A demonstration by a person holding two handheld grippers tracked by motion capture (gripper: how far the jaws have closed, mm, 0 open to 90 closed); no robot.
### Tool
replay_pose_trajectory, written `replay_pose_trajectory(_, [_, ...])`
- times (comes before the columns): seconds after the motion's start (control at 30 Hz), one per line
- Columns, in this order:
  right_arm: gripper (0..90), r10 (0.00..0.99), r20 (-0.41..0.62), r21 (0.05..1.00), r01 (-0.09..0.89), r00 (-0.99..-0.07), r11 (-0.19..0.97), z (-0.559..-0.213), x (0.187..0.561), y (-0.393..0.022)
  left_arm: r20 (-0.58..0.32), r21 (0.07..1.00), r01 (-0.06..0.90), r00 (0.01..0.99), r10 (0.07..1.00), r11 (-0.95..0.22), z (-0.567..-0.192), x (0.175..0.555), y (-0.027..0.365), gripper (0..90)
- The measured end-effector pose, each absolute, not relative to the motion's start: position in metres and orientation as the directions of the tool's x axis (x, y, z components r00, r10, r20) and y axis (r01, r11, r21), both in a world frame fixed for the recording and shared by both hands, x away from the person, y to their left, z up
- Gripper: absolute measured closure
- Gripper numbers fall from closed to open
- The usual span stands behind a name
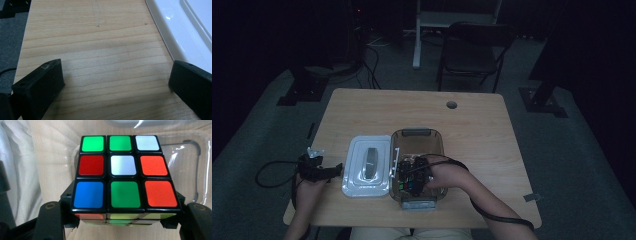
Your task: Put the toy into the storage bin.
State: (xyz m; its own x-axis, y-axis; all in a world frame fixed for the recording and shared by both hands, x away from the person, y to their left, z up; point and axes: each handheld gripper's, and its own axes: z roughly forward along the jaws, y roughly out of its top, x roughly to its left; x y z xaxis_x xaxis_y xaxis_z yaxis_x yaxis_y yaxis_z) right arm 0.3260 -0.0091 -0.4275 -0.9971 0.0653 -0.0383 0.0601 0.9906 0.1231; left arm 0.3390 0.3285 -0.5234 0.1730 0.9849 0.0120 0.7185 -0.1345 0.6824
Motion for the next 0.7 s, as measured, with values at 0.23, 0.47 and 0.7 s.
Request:
replay_pose_trajectory(0.23, [33.6,0.072,-0.030,0.097,0.069,-0.997,0.993,-0.431,0.327,-0.008,0.012,0.683,0.718,0.173,0.985,-0.134,-0.523,0.339,0.328,0.5])
replay_pose_trajectory(0.47, [33.6,0.085,-0.040,0.052,0.083,-0.996,0.995,-0.435,0.330,-0.006,0.012,0.683,0.718,0.174,0.985,-0.135,-0.523,0.339,0.328,0.5])
replay_pose_trajectory(0.7, [33.4,0.077,-0.019,0.018,0.077,-0.997,0.997,-0.439,0.329,-0.005,0.011,0.683,0.718,0.175,0.985,-0.135,-0.523,0.339,0.329,0.5])
